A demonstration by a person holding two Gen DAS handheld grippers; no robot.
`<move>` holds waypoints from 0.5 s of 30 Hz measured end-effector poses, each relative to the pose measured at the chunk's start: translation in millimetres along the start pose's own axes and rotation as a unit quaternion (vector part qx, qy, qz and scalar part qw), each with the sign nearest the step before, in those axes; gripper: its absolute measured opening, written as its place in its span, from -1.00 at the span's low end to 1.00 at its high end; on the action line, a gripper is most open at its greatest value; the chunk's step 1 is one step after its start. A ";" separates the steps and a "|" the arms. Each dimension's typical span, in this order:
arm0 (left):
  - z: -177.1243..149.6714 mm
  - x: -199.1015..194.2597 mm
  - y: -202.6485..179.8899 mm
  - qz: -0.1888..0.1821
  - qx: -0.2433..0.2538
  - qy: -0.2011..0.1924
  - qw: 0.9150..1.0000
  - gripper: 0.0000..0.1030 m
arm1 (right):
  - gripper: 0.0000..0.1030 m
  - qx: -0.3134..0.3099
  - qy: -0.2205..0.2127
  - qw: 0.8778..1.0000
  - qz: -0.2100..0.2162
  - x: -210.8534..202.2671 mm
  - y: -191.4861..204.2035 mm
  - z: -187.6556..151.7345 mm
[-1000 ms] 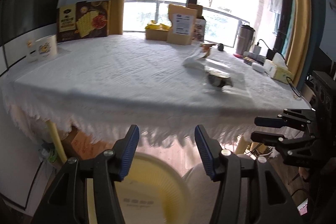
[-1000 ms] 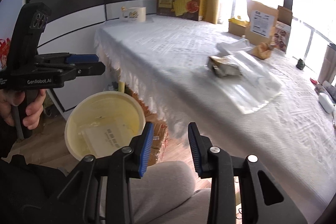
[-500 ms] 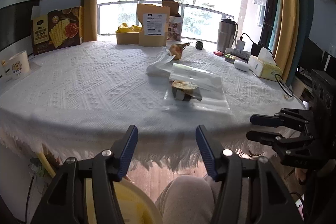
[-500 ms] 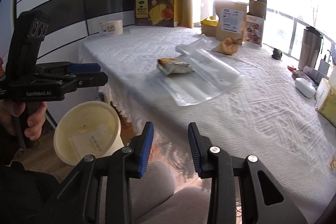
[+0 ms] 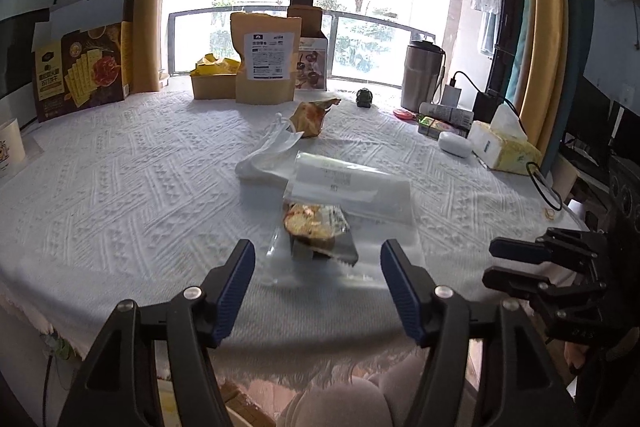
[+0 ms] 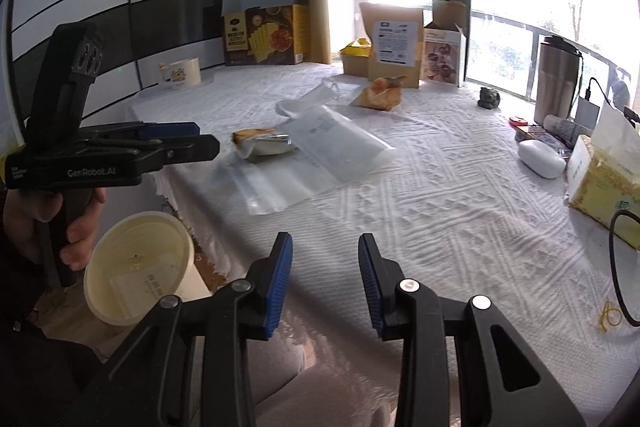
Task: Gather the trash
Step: 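Grasp the wrapped bread snack with the left tool while the right tool grasps a clear bag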
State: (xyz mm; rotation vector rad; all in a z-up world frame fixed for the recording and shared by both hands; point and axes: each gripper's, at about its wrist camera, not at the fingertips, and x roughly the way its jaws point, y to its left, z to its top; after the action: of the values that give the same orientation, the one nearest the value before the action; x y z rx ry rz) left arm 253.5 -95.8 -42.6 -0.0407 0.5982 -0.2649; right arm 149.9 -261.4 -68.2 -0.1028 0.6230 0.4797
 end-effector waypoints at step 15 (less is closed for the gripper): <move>11.1 44.6 3.7 0.000 0.021 0.029 0.999 0.28 | -0.38 0.020 0.006 1.000 -0.014 16.6 -17.1 19.2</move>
State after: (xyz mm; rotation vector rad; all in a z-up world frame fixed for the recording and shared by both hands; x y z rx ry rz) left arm 296.0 -104.2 -58.4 0.0070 0.6495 -0.2786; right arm 179.8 -265.4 -63.1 -0.0758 0.6423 0.4391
